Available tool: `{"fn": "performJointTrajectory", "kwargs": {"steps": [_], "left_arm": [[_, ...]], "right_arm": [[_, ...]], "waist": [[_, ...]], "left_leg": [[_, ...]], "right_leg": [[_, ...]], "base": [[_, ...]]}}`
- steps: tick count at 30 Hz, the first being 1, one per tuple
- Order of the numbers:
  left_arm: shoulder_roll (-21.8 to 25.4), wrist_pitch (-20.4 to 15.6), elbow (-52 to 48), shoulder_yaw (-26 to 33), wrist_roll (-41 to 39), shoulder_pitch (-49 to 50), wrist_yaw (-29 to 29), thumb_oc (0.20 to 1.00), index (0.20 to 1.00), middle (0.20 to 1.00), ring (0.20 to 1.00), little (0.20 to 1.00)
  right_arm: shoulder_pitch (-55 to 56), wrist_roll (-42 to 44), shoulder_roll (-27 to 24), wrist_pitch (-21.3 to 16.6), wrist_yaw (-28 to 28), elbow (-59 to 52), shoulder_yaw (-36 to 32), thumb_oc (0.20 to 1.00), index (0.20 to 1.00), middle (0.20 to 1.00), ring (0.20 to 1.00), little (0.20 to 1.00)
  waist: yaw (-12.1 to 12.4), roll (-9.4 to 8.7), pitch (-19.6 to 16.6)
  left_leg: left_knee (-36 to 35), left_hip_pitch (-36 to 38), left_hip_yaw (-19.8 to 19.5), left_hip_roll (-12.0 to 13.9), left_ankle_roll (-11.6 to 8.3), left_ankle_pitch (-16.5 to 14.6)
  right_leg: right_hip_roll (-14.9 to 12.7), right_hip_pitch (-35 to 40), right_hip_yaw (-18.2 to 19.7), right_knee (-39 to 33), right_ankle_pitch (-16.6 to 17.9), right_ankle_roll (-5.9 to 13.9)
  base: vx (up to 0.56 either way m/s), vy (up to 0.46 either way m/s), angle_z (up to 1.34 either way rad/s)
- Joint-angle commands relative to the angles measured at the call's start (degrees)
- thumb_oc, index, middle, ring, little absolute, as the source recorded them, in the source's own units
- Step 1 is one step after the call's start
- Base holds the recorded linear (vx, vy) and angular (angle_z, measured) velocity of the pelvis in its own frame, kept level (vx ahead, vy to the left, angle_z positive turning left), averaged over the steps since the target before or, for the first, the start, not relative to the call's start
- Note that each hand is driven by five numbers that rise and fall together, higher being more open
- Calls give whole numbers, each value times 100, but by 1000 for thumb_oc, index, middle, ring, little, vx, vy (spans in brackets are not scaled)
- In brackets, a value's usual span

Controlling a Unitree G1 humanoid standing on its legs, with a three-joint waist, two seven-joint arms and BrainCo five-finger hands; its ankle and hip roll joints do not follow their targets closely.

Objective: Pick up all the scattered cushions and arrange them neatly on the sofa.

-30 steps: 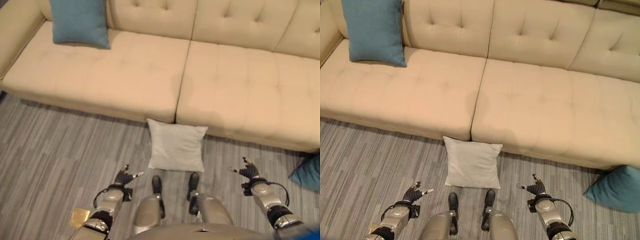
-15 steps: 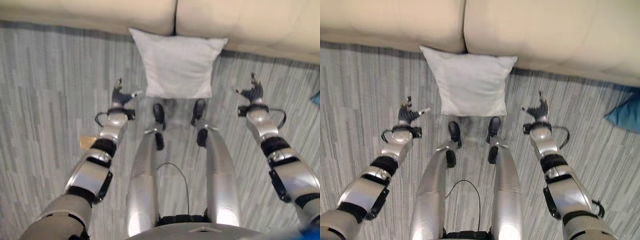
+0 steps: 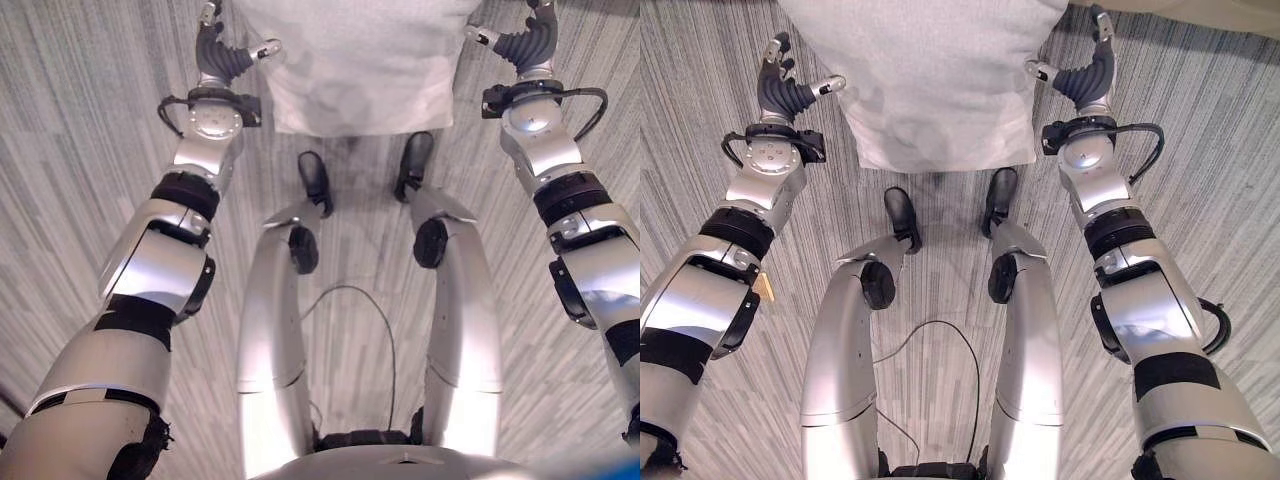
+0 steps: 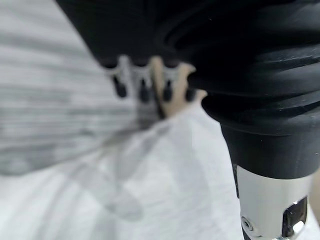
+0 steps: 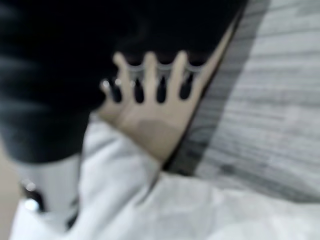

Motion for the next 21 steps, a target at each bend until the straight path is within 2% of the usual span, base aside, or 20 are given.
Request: {"fn": "performJointTrajectory", "kwargs": {"steps": [1,4,13,21], "left_arm": [[90,-119,160,151,-112,742,135,1000,1000,1000,1000,1000],[106,-131,73,112,-83,602,237,1000,1000,1000,1000,1000],[142,31,299,-66,44,183,423,1000,1000,1000,1000,1000],[50,200,590,-178,-172,-59,300,1000,1000,1000,1000,1000]], "right_arm": [[652,84,117,-109,-143,-17,220,1000,1000,1000,1000,1000],[462,11,32,-96,-173,-86,337,1000,1000,1000,1000,1000],[125,49,-35,-71,-273,54,476,1000,1000,1000,1000,1000],[-97,316,-53,-16,-156,302,706,1000,1000,1000,1000,1000]], "waist": [[-90,171,-784],[-64,164,-468],[-77,65,53],[-48,54,116]], "left_leg": [[-204,-140,-474,-185,-243,144],[104,-141,-497,-102,-228,34],[848,-141,-595,64,-182,-231],[1028,-141,-637,120,-217,-324]], "right_leg": [[8,306,286,60,-378,536],[21,306,360,293,-423,546],[28,306,464,972,-643,475],[37,306,493,1160,-667,480]], "base": [[44,-25,-9],[34,-37,-6],[18,-21,-4],[9,-17,-2]]}}
